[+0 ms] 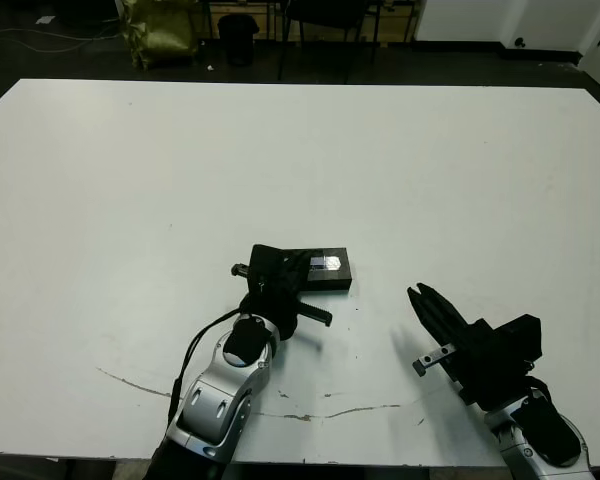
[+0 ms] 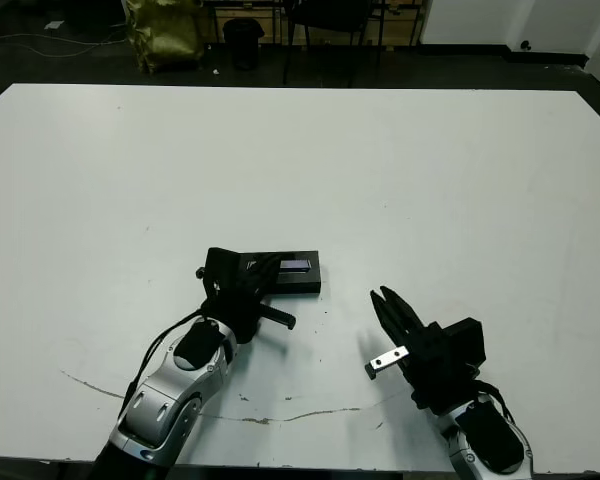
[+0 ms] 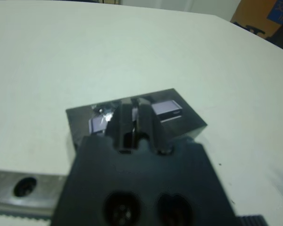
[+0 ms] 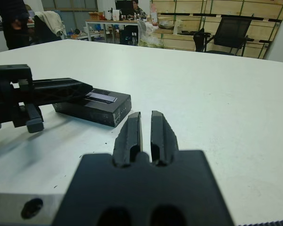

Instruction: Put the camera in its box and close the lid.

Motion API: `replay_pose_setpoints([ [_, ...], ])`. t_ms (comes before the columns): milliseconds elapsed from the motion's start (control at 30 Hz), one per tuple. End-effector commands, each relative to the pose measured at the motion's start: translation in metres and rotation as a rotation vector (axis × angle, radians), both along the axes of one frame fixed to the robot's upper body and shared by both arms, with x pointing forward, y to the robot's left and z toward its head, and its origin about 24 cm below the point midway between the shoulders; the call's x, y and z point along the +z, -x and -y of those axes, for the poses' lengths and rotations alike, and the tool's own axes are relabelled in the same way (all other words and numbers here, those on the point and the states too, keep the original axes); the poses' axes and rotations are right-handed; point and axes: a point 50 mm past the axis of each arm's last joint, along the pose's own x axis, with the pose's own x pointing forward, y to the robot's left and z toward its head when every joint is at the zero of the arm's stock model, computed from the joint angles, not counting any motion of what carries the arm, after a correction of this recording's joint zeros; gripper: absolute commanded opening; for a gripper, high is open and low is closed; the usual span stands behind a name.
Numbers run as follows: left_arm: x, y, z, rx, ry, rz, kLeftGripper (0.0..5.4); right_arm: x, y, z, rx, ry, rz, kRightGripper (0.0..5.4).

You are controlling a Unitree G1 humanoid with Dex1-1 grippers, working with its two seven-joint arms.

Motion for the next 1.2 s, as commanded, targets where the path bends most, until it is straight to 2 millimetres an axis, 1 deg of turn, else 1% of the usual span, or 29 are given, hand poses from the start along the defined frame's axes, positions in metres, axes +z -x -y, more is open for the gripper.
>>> replay_pose_setpoints([
  [33, -0.037, 0.018, -0.008, 0.063, -0.031, -0.215, 0.01, -0.005, 0.001, 0.003, -0.003, -0.003, -0.029, 0.00],
  [200, -0.041, 0.022, -0.012, 0.072, -0.048, -0.245, 0.01, -0.005, 0.001, 0.003, 0.005, 0.003, -0.020, 0.00],
  [333, -0.039, 0.021, -0.014, 0.073, -0.038, -0.246, 0.01, -0.006, 0.001, 0.003, 0.004, 0.003, -0.024, 0.00],
  [500, -0.027, 0.016, -0.018, 0.079, -0.004, -0.191, 0.01, -0.006, 0.001, 0.003, 0.001, 0.001, -0.023, 0.00],
  [600, -0.010, 0.011, -0.026, 0.092, 0.008, -0.103, 0.01, -0.006, 0.001, 0.003, -0.005, 0.004, -0.023, 0.00],
  [633, -0.001, 0.009, -0.028, 0.098, 0.017, -0.053, 0.01, -0.006, 0.001, 0.003, -0.005, 0.004, -0.021, 0.00],
  [733, 0.033, 0.005, -0.039, 0.117, 0.026, 0.147, 0.01, -0.006, 0.002, 0.003, -0.002, 0.002, -0.021, 0.00],
  [833, 0.072, 0.004, -0.050, 0.140, 0.086, 0.319, 0.01, -0.006, 0.001, 0.003, -0.002, 0.002, -0.022, 0.00],
  [933, 0.099, 0.005, -0.063, 0.149, 0.088, 0.440, 0.01, -0.006, 0.001, 0.002, -0.004, -0.004, -0.029, 0.00],
  [1000, 0.109, 0.008, -0.071, 0.157, 0.084, 0.487, 0.01, -0.006, -0.001, 0.002, 0.006, -0.007, -0.007, 0.00],
  [1067, 0.112, 0.011, -0.077, 0.165, 0.089, 0.507, 0.01, -0.003, -0.003, 0.002, 0.009, 0.009, 0.011, 0.00],
  [1200, 0.104, 0.014, -0.088, 0.176, 0.102, 0.484, 0.01, 0.011, -0.008, 0.005, -0.012, 0.008, 0.067, 0.00],
])
